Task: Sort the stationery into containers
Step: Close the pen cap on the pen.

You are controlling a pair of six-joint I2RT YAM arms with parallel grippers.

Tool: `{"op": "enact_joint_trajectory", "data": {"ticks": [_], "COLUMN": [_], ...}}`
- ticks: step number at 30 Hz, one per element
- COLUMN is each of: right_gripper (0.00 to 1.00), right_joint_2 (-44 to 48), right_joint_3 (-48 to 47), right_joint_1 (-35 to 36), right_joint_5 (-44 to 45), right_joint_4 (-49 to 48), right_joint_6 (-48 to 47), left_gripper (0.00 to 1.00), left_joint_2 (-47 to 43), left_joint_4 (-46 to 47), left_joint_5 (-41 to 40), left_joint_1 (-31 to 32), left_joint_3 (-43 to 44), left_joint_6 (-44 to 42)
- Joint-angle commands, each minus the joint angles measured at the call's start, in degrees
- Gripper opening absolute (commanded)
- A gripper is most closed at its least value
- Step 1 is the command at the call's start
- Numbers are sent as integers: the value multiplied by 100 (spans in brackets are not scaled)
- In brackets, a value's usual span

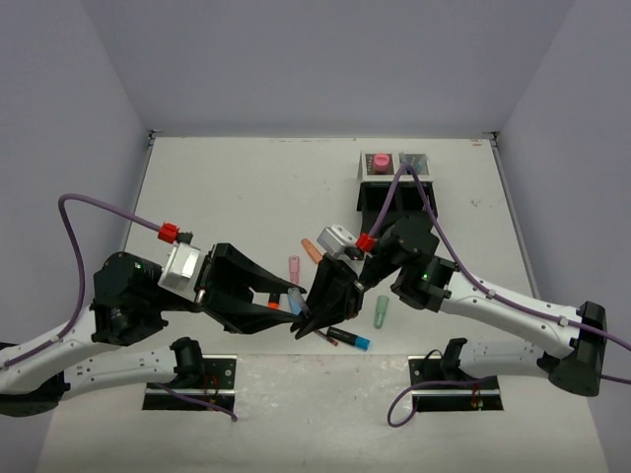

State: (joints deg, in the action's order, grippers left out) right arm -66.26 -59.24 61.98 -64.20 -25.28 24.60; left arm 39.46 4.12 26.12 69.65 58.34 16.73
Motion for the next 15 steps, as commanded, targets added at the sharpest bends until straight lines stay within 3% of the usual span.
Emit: {"op": "enact_joint_trajectory", "data": {"ticks": [1, 6, 8, 15], "right_gripper": [0, 0, 0, 0], "right_joint_2": [-3, -44, -45, -2], "right_joint_3": [-202, -194, -201, -219], "right_joint_1": [25, 25, 25, 34], "right_joint_5": [-165, -282, -295, -311], "right_joint_4": [-172, -247, -266, -267], "right_joint_6": [-8, -15, -8, -6], "left_gripper": [42, 41, 32, 23], "left_joint_2": [-2, 8, 35, 96], "left_joint_4": [124, 168, 177, 202], "left_joint_5": [-107, -116, -107, -65], "left_joint_1": [5, 5, 5, 5], "left_joint_3": [371, 354, 362, 268], "left_joint_6": [-114, -135, -126, -84]}}
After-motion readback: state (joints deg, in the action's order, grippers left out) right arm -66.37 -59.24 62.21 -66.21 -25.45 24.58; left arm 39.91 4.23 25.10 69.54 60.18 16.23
